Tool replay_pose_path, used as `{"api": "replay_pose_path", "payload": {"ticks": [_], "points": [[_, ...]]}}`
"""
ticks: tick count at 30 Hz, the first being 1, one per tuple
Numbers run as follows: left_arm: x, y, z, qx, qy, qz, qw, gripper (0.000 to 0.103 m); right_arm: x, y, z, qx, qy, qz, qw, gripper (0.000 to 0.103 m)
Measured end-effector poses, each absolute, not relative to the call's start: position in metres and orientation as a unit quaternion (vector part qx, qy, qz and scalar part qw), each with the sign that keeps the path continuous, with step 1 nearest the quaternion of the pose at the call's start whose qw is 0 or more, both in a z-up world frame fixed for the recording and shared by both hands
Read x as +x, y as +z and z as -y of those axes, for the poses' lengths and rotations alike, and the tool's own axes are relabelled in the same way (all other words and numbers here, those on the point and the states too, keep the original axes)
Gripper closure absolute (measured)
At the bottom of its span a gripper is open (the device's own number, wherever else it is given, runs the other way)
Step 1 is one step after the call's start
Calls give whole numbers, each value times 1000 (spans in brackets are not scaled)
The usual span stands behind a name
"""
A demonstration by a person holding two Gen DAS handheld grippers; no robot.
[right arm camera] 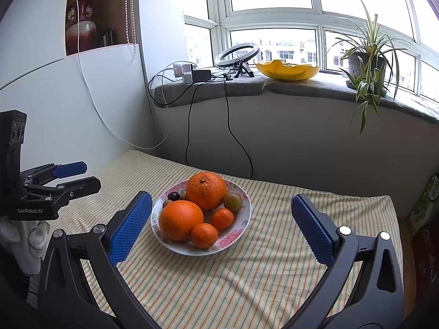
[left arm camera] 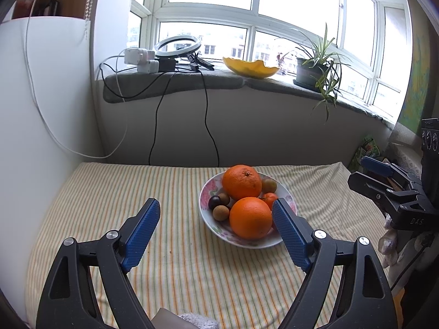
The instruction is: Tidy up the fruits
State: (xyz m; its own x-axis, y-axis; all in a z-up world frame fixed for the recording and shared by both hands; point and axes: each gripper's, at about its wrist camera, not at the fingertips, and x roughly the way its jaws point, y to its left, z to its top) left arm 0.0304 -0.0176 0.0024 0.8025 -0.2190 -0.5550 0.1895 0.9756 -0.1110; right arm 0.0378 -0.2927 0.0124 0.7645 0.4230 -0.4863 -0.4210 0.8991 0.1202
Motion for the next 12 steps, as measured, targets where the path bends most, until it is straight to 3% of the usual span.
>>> {"api": "replay_pose_path", "payload": {"ticks": [12], "points": [[32, 1, 15, -27, -109, -290, 951, 19, 40, 8, 292, 1, 225, -265, 937, 0]]}}
